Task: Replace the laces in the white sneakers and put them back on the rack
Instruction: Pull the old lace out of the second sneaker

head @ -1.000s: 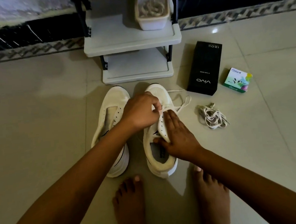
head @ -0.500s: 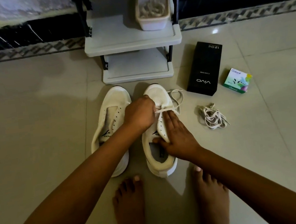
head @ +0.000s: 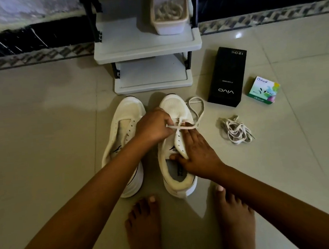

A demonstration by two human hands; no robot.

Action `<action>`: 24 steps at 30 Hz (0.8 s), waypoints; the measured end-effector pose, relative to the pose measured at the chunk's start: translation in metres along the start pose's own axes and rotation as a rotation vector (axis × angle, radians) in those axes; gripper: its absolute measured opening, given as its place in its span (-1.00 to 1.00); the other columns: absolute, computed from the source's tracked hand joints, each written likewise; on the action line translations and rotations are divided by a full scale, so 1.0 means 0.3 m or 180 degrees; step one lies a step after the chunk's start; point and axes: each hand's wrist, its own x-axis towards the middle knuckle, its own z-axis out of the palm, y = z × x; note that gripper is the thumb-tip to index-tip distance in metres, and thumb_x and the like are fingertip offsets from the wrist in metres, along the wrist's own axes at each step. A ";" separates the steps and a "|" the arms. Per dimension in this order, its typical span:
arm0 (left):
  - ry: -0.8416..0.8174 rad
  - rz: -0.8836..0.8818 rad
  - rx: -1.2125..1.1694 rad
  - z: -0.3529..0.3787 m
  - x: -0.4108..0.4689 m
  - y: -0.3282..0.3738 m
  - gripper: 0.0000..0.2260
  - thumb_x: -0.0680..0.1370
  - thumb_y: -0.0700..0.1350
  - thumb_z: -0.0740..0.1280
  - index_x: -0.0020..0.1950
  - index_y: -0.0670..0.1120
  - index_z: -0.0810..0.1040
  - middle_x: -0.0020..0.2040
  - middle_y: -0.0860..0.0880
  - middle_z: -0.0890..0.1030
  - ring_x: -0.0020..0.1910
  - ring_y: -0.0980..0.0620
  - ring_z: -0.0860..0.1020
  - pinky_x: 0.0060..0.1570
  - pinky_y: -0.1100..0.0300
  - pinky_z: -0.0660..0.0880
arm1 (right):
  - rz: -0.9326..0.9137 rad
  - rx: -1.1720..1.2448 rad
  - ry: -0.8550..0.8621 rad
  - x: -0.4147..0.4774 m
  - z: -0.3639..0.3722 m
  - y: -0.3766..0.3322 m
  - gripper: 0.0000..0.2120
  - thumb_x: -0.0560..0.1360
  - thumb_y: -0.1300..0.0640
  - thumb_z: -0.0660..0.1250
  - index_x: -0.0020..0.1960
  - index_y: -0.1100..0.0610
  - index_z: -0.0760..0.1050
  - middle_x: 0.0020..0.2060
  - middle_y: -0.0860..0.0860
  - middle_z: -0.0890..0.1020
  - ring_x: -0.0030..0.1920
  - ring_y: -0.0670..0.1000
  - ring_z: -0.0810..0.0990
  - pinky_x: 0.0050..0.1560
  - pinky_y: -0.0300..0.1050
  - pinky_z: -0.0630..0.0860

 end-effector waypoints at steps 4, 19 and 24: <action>0.0312 0.0007 0.0102 0.004 0.018 0.006 -0.91 0.44 -0.11 0.44 -0.08 -0.07 0.69 0.09 -0.02 0.58 0.06 -0.01 0.55 0.08 0.16 0.46 | 0.0034 0.0005 -0.0048 0.001 0.004 0.002 -0.11 0.51 -0.28 0.15 0.52 0.14 -0.28 0.53 0.09 -0.16 0.53 0.05 -0.17 0.46 -0.15 -0.20; 0.0031 0.0080 0.0005 -0.001 -0.022 0.006 -0.67 0.45 -0.21 0.40 0.21 -0.07 0.58 0.27 -0.10 0.46 0.24 -0.07 0.44 0.22 0.11 0.39 | -0.0001 -0.0239 -0.0093 0.007 -0.002 0.002 -0.15 0.54 -0.24 0.13 0.52 0.18 -0.27 0.53 0.13 -0.18 0.53 0.06 -0.21 0.46 -0.13 -0.24; 0.0396 -0.0012 0.0204 0.007 -0.003 0.014 -0.89 0.48 -0.13 0.41 -0.03 -0.08 0.67 0.10 -0.05 0.56 0.04 -0.05 0.55 -0.03 0.19 0.43 | -0.0001 -0.0167 -0.0090 0.004 0.000 -0.001 -0.09 0.47 -0.34 0.06 0.52 0.15 -0.30 0.53 0.10 -0.18 0.53 0.05 -0.20 0.43 -0.18 -0.27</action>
